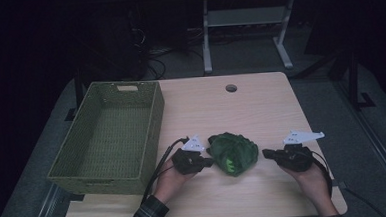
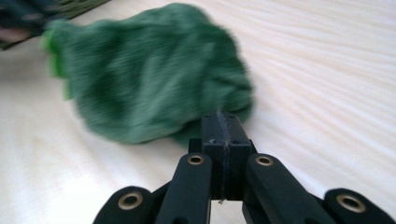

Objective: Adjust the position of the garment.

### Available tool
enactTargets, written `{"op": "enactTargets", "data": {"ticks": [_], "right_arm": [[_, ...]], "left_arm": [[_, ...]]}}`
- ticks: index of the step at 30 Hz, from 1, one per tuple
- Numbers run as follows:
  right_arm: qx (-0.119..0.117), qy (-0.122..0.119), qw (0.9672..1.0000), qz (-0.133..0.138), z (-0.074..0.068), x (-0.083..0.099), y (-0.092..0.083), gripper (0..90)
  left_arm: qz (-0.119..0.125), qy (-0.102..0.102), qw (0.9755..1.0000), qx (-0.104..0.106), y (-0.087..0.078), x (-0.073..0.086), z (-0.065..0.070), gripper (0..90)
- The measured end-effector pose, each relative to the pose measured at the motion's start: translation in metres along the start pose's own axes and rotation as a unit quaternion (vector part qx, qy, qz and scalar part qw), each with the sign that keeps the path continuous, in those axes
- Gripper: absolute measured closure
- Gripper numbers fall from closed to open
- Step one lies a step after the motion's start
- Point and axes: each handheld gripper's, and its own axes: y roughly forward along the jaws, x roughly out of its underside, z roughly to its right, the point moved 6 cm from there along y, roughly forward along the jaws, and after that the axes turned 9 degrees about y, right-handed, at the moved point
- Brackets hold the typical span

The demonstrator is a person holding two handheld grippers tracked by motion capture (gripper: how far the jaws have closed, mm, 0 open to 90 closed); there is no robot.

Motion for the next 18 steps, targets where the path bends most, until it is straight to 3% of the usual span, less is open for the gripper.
{"op": "enactTargets", "data": {"ticks": [5,8,10,11,13,16,18], "right_arm": [[0.024,0.014,0.9996,-0.002,0.021,-0.012,0.014,90.0],[0.036,0.019,0.9991,0.004,0.033,-0.021,0.028,90.0],[0.042,0.03,0.9986,-0.006,0.04,-0.026,0.038,90.0],[0.043,0.028,0.9987,0.004,0.043,-0.03,0.043,90.0],[0.033,0.039,0.9987,-0.008,0.046,-0.036,0.055,90.0],[0.031,0.03,0.9991,0.004,0.046,-0.041,0.069,90.0],[0.024,0.029,0.9992,-0.012,0.045,-0.041,0.078,90.0]], "left_arm": [[0.004,-0.002,0.9997,0.023,0.0,0.001,0.021,89.6],[0.004,0.001,0.9995,0.032,0.001,-0.001,0.028,89.6],[0.008,0.002,0.9993,0.038,0.004,-0.004,0.032,89.6],[0.01,0.004,0.9993,0.036,0.005,-0.007,0.033,89.7],[0.012,0.008,0.9993,0.036,0.005,-0.01,0.035,89.6],[0.016,0.011,0.9992,0.036,0.005,-0.015,0.036,89.6],[0.019,0.009,0.9991,0.036,0.007,-0.017,0.036,89.6]]}}
